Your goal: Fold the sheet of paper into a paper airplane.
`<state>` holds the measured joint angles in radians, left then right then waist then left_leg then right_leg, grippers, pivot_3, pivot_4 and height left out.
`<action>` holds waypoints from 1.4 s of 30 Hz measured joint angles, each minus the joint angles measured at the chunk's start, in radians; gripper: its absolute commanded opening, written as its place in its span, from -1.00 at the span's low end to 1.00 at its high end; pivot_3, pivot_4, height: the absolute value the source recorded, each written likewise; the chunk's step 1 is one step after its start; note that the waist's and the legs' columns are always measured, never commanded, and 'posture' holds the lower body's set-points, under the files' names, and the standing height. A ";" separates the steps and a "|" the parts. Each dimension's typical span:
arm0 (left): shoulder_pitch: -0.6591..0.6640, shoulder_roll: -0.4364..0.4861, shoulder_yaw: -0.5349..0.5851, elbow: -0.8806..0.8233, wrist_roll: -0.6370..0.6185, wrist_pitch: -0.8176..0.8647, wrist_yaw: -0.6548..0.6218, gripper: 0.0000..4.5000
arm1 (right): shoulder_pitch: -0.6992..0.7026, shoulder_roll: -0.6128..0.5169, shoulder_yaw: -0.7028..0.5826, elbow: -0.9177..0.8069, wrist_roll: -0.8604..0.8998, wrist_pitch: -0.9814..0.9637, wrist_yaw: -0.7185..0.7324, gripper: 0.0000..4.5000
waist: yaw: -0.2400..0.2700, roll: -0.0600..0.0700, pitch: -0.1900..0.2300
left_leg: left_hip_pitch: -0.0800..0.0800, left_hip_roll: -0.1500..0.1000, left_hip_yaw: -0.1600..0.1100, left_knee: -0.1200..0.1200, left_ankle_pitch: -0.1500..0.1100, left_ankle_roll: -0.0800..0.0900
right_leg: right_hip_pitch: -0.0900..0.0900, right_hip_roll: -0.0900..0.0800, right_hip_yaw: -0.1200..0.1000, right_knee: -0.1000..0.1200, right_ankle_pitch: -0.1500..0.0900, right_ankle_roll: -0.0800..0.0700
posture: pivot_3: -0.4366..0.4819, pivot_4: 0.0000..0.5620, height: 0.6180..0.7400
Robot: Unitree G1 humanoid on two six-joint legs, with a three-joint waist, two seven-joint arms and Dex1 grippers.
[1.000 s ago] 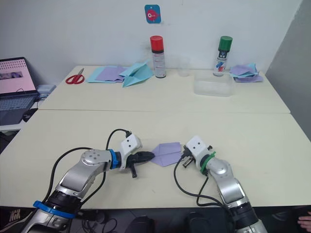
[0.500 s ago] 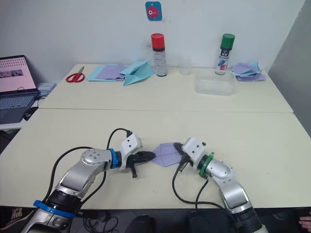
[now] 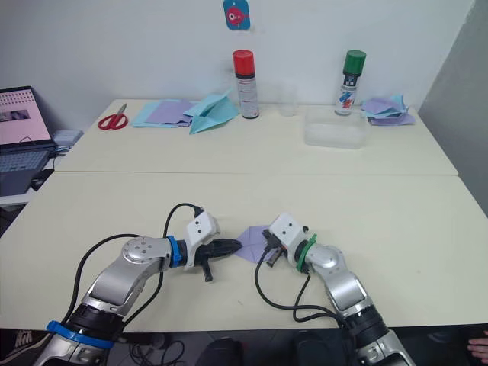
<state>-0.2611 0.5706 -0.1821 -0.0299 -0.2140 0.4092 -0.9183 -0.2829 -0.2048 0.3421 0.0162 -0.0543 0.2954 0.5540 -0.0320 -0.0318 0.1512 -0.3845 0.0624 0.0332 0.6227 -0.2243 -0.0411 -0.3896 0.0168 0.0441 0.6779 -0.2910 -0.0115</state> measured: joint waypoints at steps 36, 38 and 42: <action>0.136 0.069 0.104 -0.083 -0.076 0.079 0.015 -1.00 | -0.023 -0.010 -0.003 0.002 0.000 0.024 0.014 -0.97 | -0.004 -0.003 0.002 | 0.002 0.000 0.003 -0.008 0.000 0.000 | -0.003 0.000 0.002 0.000 -0.001 -0.001 | -0.05 -0.47 1.00; 0.165 0.082 0.132 -0.094 -0.091 0.085 0.022 -1.00 | -0.024 -0.010 -0.002 0.003 0.000 0.024 0.016 -0.97 | -0.004 -0.003 0.002 | 0.005 0.001 0.002 -0.010 0.000 0.000 | -0.002 0.000 0.001 0.000 -0.003 -0.003 | -0.05 -0.47 1.00; 0.210 0.080 0.190 -0.127 -0.138 0.095 0.029 -1.00 | -0.025 -0.012 -0.004 0.002 0.000 0.020 0.023 -0.97 | -0.004 -0.004 0.002 | 0.004 0.001 0.002 -0.012 0.000 0.000 | -0.003 0.000 0.000 0.000 -0.003 -0.004 | -0.05 -0.47 1.00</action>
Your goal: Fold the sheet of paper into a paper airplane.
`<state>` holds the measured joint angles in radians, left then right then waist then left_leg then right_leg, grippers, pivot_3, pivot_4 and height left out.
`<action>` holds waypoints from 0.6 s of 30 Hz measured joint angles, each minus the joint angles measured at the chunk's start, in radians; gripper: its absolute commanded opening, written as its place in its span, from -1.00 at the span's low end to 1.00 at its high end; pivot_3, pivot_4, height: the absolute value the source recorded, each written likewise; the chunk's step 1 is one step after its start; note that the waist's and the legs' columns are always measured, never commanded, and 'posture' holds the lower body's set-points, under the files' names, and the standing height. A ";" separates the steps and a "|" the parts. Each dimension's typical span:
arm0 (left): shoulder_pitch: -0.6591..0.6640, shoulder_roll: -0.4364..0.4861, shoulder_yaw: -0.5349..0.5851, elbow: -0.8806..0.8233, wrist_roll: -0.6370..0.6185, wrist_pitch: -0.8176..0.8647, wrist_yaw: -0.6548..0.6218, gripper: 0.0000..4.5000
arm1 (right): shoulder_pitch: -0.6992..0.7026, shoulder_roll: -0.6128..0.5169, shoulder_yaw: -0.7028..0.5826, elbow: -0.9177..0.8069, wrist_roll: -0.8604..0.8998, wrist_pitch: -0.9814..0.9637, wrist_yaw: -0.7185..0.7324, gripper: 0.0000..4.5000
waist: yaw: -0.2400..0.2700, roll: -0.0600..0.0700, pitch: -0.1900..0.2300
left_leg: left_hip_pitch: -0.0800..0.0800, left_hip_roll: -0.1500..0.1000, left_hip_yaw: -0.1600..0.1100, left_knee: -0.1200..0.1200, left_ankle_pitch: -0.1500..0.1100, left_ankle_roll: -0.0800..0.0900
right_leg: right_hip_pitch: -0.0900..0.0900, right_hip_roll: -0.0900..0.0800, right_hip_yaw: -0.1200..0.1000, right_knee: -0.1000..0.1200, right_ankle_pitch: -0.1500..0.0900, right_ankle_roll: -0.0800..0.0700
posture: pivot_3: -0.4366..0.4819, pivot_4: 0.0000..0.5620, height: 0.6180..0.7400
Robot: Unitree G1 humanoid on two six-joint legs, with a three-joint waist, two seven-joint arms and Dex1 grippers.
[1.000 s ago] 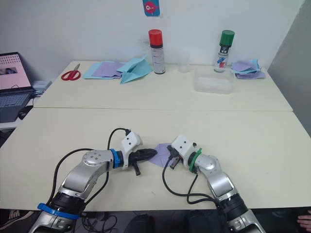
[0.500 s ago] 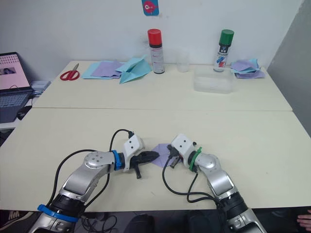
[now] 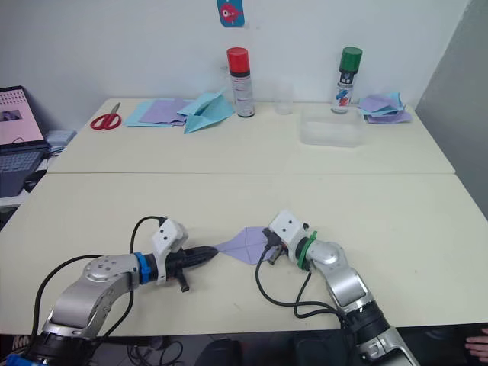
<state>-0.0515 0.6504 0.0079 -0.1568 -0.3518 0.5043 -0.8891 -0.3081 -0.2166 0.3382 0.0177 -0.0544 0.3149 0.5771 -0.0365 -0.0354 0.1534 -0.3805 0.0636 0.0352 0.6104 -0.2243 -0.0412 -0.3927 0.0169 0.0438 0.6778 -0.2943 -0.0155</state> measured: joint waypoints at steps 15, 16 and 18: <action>-0.099 -0.088 -0.082 -0.033 -0.005 0.001 0.040 -1.00 | -0.018 -0.005 -0.001 0.004 0.000 -0.006 0.013 -0.97 | 0.002 -0.006 0.005 | -0.006 -0.001 -0.001 0.000 0.000 0.000 | -0.003 0.000 -0.001 -0.001 0.001 0.008 | -0.05 -0.47 1.00; -0.098 -0.077 -0.085 -0.039 -0.004 0.013 0.030 -1.00 | -0.019 -0.005 -0.001 0.004 0.000 -0.006 0.013 -0.97 | 0.002 -0.007 0.006 | -0.006 -0.001 -0.001 0.000 0.000 0.000 | -0.003 0.000 -0.001 0.000 0.001 0.008 | -0.05 -0.47 1.00; -0.081 -0.018 -0.094 -0.076 -0.006 0.037 -0.003 -1.00 | -0.020 -0.005 0.000 0.004 0.000 -0.007 0.015 -0.97 | 0.001 -0.007 0.007 | -0.006 -0.001 -0.001 0.000 0.000 0.000 | -0.004 0.000 0.000 0.000 0.001 0.008 | -0.05 -0.47 1.00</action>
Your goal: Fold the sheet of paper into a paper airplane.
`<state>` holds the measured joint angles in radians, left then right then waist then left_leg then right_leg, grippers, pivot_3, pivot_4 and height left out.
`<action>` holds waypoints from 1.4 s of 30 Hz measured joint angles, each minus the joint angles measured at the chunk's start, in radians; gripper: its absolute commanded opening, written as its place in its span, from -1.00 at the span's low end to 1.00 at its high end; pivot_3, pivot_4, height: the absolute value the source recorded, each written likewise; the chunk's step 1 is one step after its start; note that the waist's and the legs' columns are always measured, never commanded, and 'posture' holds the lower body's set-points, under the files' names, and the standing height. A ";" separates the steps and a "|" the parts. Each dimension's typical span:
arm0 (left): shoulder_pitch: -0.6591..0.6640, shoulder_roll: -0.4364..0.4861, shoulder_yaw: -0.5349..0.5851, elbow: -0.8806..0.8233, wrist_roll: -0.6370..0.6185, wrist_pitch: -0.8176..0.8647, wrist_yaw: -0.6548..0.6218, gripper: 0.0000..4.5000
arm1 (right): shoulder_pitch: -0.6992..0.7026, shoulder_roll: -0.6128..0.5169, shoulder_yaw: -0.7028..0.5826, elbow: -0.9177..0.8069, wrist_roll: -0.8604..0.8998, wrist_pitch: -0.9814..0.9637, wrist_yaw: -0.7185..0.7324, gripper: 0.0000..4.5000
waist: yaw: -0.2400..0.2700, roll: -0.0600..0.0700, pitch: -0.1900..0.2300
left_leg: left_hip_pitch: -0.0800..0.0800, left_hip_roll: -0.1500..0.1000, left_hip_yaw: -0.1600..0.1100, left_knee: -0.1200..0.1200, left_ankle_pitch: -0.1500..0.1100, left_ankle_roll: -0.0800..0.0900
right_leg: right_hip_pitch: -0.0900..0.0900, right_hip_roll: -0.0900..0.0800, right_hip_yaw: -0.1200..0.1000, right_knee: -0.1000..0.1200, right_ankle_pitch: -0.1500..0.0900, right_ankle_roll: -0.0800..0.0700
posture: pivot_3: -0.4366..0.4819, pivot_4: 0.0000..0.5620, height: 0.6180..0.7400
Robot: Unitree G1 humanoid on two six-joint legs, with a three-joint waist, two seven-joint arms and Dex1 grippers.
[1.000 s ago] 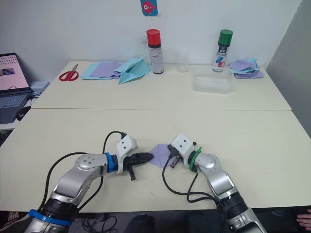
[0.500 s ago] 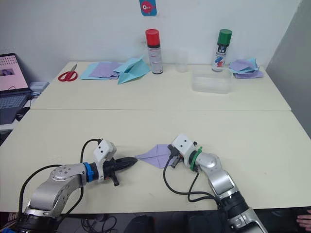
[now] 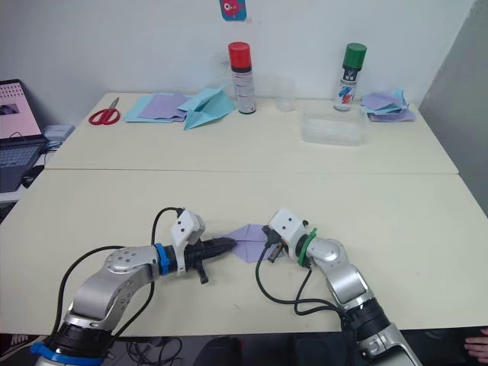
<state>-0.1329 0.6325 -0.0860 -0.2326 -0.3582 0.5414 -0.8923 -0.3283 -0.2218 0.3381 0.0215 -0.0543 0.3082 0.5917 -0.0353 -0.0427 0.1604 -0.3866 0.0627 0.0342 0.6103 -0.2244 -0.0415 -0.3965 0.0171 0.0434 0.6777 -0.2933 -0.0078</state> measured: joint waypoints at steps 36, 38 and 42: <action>-0.118 -0.067 -0.095 0.272 0.169 -0.269 0.022 -1.00 | -0.003 -0.478 -0.019 0.004 -0.073 -0.577 0.315 0.99 | 0.006 0.002 0.002 | 0.005 -0.002 0.000 0.001 -0.001 -0.001 | 0.008 -0.002 -0.002 -0.002 -0.002 0.005 | -0.05 -0.47 1.00; -0.118 -0.067 -0.095 0.272 0.169 -0.269 0.021 -1.00 | -0.006 -0.476 -0.001 0.011 -0.085 -0.631 0.323 0.99 | 0.006 0.002 0.002 | 0.005 -0.002 0.000 0.001 -0.001 -0.001 | 0.008 -0.002 -0.001 -0.002 -0.002 0.005 | -0.05 -0.47 1.00; -0.117 -0.067 -0.094 0.273 0.170 -0.269 0.020 -1.00 | -0.010 -0.442 0.019 0.025 -0.100 -0.674 0.323 0.99 | 0.006 0.001 0.002 | 0.005 -0.002 0.000 0.001 -0.001 -0.001 | 0.008 -0.002 -0.001 -0.002 -0.002 0.005 | -0.05 -0.47 1.00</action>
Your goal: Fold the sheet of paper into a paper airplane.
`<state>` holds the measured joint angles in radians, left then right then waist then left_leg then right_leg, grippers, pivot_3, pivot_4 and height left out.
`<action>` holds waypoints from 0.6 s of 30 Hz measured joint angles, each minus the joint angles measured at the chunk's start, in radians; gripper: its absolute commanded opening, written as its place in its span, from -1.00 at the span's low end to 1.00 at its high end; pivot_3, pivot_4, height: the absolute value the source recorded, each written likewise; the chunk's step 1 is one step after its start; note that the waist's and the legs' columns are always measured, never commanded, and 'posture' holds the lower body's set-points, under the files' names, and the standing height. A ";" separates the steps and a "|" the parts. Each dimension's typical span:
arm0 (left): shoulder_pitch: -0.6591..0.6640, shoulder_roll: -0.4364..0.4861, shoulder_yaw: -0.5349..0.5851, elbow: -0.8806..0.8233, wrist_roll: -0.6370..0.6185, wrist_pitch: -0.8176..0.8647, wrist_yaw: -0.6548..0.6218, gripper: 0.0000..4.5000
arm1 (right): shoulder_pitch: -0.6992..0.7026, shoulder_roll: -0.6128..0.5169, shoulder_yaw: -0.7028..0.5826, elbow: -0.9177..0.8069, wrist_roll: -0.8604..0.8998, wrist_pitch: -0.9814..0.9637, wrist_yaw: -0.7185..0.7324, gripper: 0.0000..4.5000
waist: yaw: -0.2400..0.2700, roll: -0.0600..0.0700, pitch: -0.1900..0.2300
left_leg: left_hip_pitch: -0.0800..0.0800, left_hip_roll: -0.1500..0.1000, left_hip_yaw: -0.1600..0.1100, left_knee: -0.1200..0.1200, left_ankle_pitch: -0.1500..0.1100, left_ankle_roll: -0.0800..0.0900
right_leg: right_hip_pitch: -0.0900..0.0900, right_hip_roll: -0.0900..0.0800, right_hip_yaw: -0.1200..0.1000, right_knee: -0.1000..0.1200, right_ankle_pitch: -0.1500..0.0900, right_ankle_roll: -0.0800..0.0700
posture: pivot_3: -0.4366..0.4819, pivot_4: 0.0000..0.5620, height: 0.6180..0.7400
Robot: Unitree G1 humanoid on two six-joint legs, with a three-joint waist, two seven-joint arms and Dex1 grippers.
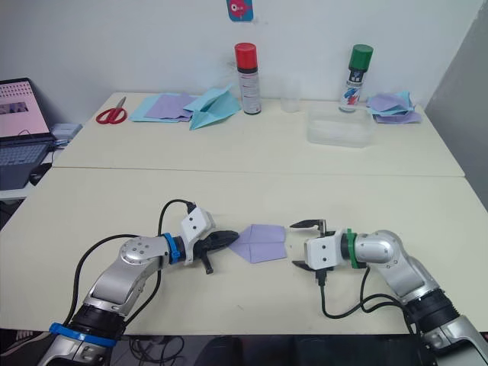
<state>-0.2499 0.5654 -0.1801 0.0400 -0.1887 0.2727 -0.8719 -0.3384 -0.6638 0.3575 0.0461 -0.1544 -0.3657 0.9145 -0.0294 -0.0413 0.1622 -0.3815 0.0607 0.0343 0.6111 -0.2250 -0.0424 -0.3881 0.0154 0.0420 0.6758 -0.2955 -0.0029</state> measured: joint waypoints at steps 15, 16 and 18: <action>0.003 -0.001 0.009 0.007 0.012 0.000 0.006 -1.00 | -0.115 0.158 0.066 0.219 -0.157 -0.226 -0.175 0.99 | -0.002 0.002 -0.005 | 0.004 0.000 0.001 0.001 0.000 0.000 | 0.001 0.000 0.001 0.004 0.000 0.000 | -0.05 -0.47 1.00; 0.002 -0.001 0.009 0.009 0.013 0.000 0.006 -1.00 | -0.131 0.167 0.072 0.249 -0.174 -0.252 -0.197 0.99 | -0.003 0.002 -0.005 | 0.004 0.000 0.001 0.001 0.000 0.000 | 0.001 0.000 0.001 0.004 0.000 0.000 | -0.05 -0.47 1.00; 0.001 -0.002 0.009 0.011 0.013 0.000 0.006 -1.00 | -0.165 0.180 0.085 0.301 -0.212 -0.295 -0.242 0.99 | -0.003 0.002 -0.005 | 0.004 0.000 0.001 0.001 0.000 0.000 | 0.002 0.000 0.002 0.004 0.000 0.000 | -0.05 -0.47 1.00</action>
<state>-0.2494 0.5637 -0.1714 0.0513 -0.1753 0.2729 -0.8658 -0.5037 -0.4833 0.4425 0.3476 -0.3665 -0.6609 0.6730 -0.0320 -0.0397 0.1570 -0.3774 0.0607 0.0352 0.6121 -0.2248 -0.0422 -0.3865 0.0154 0.0436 0.6802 -0.2951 -0.0031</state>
